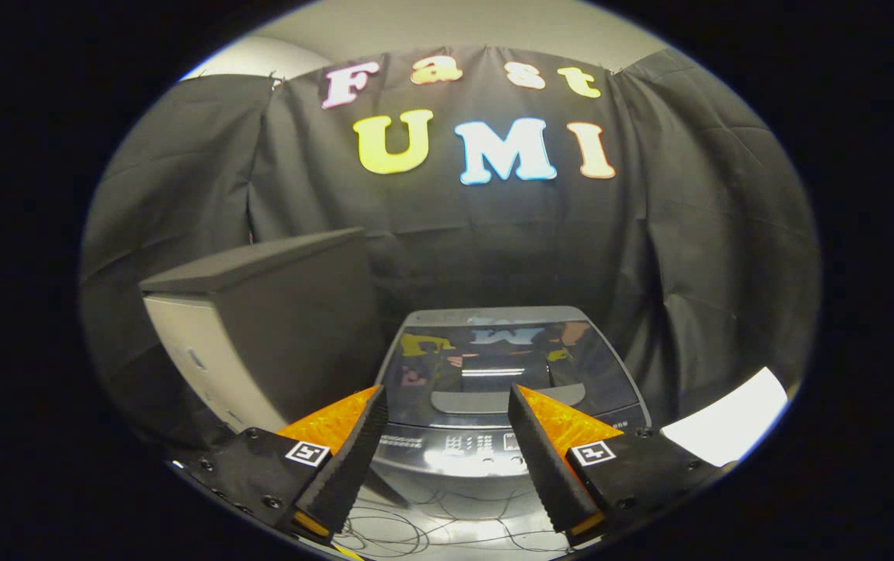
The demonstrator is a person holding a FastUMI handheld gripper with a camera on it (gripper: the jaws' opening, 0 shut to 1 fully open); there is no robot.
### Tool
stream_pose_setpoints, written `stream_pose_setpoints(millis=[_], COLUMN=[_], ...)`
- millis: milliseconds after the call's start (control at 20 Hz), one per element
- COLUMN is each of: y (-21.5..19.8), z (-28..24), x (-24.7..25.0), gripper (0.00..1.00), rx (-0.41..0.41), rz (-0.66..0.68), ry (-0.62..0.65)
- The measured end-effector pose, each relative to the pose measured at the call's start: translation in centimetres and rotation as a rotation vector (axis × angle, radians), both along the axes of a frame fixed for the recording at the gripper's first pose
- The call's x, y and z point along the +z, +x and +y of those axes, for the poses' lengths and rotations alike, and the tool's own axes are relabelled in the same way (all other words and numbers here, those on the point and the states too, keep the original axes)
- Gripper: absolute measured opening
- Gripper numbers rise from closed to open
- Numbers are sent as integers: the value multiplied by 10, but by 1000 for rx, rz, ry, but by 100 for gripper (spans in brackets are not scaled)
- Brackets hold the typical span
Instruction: Put the clothes into the washing machine and then close the washing machine lid.
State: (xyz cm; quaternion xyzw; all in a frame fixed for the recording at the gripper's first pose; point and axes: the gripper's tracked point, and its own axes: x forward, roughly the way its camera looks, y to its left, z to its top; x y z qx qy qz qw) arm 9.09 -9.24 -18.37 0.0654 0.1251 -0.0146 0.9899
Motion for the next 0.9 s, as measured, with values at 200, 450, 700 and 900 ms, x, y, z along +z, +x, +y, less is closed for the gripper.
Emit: stream_pose_setpoints(millis=[200,450,700,900], y=[-85,-169,-193,-199], z=[26,37,26,12], x=[27,63,81,91], gripper=[97,98,98,98], rx=[14,-14,-72,-120], rz=[-80,-186,-236,-263], ry=[-44,-45,-22,-14])
